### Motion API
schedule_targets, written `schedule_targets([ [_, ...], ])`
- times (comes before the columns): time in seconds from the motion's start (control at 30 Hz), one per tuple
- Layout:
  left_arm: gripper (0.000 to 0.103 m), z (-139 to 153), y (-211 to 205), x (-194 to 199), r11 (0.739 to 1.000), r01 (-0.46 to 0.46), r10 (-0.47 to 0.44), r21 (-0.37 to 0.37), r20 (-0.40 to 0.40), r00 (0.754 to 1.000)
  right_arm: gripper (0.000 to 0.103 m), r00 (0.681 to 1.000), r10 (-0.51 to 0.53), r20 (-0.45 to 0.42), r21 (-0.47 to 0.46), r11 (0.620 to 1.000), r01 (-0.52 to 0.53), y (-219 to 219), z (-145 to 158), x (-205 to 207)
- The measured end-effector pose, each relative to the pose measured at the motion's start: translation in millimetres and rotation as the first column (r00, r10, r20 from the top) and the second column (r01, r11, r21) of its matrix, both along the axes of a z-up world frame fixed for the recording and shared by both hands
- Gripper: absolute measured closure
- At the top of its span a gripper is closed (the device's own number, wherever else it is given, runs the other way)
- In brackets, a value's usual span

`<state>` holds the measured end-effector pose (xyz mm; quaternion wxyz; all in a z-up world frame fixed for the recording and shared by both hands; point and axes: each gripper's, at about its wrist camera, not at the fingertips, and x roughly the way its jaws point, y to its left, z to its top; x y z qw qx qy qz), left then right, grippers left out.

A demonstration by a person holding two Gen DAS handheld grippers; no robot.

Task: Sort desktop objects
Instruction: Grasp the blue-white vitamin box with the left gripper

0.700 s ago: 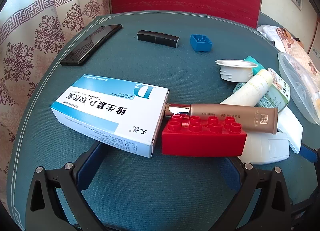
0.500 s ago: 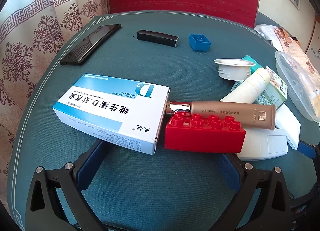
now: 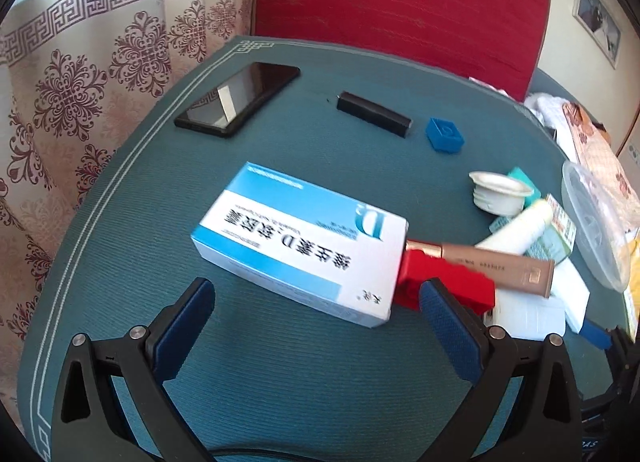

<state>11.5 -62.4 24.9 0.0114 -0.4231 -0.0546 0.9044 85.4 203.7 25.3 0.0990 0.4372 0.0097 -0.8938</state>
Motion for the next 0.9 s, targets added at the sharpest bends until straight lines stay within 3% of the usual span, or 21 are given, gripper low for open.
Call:
schedule_targets([
  [0.57, 0.000, 2, -4, -28, 0.986, -0.090, 0.082, 0.139, 0.064, 0.995, 0.000, 1.000, -0.004, -0.003, -0.023, 1.000, 0.004, -1, 4, -5],
  [0.77, 0.000, -3, -11, -46, 0.973, -0.170, 0.155, 0.155, 0.106, 0.982, 0.000, 1.000, -0.003, -0.006, -0.040, 0.999, 0.003, 0, 4, -7],
  [0.9, 0.000, -4, -8, -55, 0.975, -0.186, 0.174, 0.118, 0.106, 0.979, 0.000, 1.000, -0.003, -0.006, -0.040, 0.999, 0.003, 0, 4, -8],
])
